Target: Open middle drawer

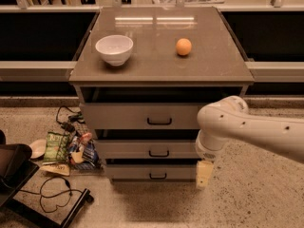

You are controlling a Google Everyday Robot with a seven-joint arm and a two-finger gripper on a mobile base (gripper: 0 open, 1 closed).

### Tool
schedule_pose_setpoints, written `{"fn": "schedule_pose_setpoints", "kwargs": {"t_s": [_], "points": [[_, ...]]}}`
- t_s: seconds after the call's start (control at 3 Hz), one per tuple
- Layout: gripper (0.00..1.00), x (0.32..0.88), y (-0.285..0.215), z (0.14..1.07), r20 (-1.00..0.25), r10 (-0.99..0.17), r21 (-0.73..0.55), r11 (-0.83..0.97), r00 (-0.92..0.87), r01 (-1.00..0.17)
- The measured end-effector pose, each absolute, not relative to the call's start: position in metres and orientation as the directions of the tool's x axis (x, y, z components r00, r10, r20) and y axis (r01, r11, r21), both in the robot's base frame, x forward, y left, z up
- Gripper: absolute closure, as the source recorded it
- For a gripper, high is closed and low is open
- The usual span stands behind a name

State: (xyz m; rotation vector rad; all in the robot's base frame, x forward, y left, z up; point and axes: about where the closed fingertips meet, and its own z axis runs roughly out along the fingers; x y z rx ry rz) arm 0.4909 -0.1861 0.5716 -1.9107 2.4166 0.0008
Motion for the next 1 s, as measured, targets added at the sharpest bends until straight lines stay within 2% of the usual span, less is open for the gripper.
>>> {"fn": "schedule_pose_setpoints", "kwargs": {"t_s": [0.67, 1.0], "points": [[0.0, 0.517, -0.188, 0.506, 0.025, -0.991, -0.09, 0.129, -0.132, -0.988], [0.0, 0.533, -0.192, 0.487, 0.02, -0.996, -0.147, 0.079, -0.083, -0.986]]}}
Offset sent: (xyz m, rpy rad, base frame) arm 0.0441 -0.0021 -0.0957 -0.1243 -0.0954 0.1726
